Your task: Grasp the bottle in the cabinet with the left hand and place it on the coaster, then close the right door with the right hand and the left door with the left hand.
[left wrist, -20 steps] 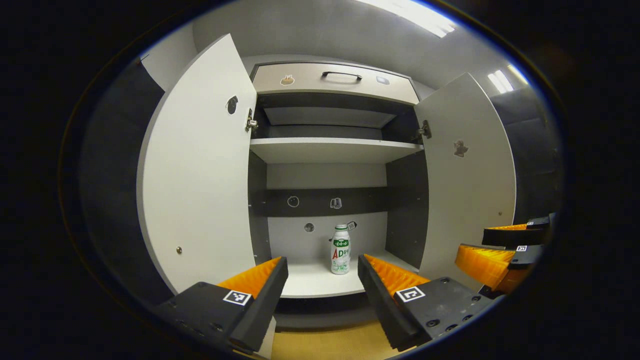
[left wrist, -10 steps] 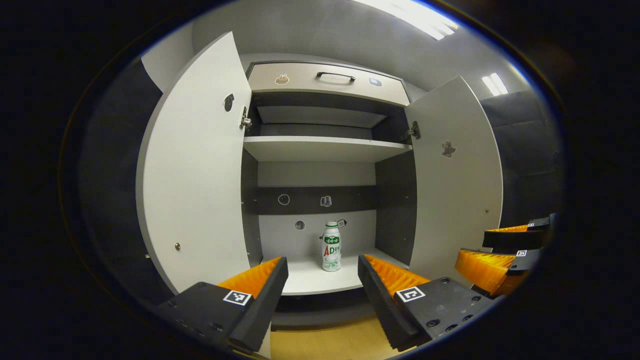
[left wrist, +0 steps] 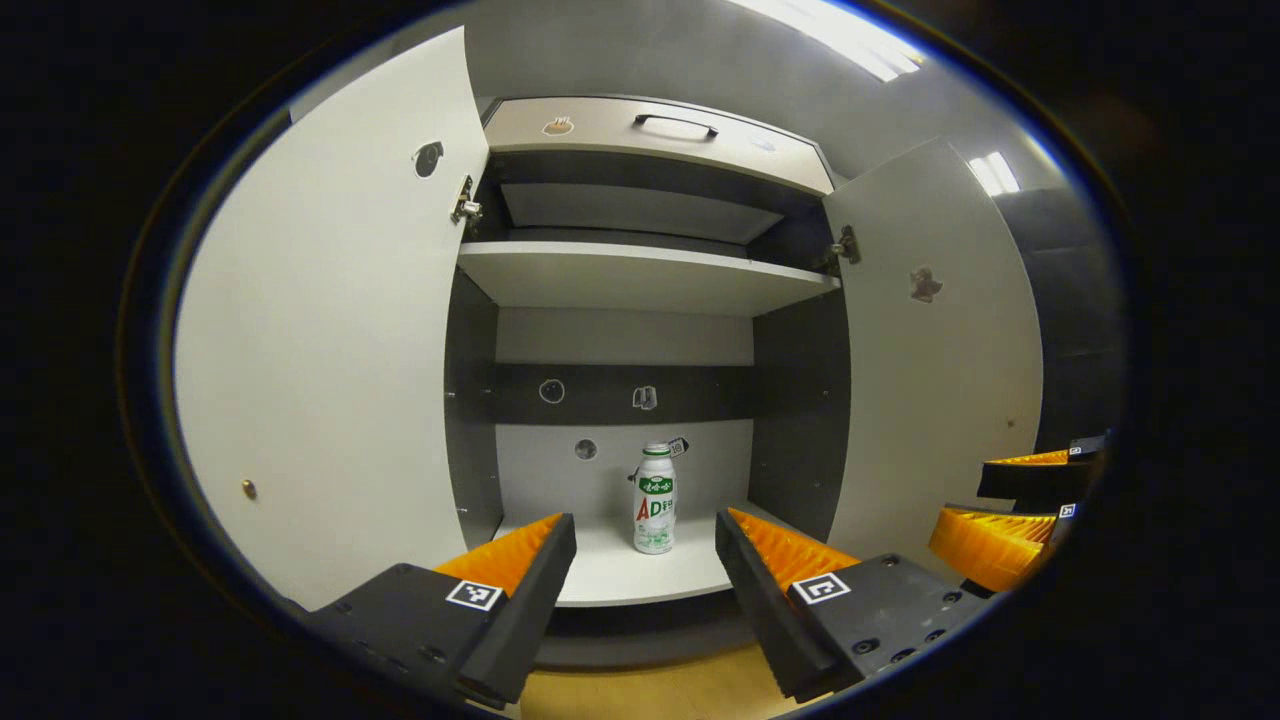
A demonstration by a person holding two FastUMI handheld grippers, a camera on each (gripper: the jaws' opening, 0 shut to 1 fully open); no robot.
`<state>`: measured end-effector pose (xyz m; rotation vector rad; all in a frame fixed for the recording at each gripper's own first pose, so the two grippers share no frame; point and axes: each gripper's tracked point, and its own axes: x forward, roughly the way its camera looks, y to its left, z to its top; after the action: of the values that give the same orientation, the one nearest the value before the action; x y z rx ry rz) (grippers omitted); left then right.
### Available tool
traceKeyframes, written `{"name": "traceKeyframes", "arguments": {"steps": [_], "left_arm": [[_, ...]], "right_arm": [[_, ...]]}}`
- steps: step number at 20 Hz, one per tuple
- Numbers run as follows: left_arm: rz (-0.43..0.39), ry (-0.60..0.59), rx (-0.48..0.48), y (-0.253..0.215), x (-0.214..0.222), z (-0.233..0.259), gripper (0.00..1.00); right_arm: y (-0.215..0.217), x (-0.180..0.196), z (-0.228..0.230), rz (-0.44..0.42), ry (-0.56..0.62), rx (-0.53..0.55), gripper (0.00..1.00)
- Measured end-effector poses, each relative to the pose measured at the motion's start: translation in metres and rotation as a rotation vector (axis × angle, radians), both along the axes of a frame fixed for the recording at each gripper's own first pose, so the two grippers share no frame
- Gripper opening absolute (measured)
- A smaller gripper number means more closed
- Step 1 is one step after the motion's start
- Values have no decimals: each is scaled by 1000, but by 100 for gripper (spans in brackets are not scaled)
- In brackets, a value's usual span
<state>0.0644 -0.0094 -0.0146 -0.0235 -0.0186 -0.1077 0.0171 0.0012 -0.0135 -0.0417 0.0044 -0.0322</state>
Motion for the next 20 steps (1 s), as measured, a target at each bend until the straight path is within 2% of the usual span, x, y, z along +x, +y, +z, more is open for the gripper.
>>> {"name": "traceKeyframes", "arguments": {"steps": [7,10,13,17,20], "left_arm": [[-31,-58,16,-25,99,-17,90],[-62,-56,11,-33,135,-32,89],[-44,-31,49,-30,171,-51,89],[-77,-12,60,-40,204,-67,89],[-51,-3,111,-39,231,-77,88]], "right_arm": [[0,59,-17,102,4,-41,98],[-12,74,-23,86,3,-61,98],[-13,88,-27,101,5,-69,98],[-10,107,-30,130,-7,-75,98],[-9,121,-32,144,-8,-45,98]]}}
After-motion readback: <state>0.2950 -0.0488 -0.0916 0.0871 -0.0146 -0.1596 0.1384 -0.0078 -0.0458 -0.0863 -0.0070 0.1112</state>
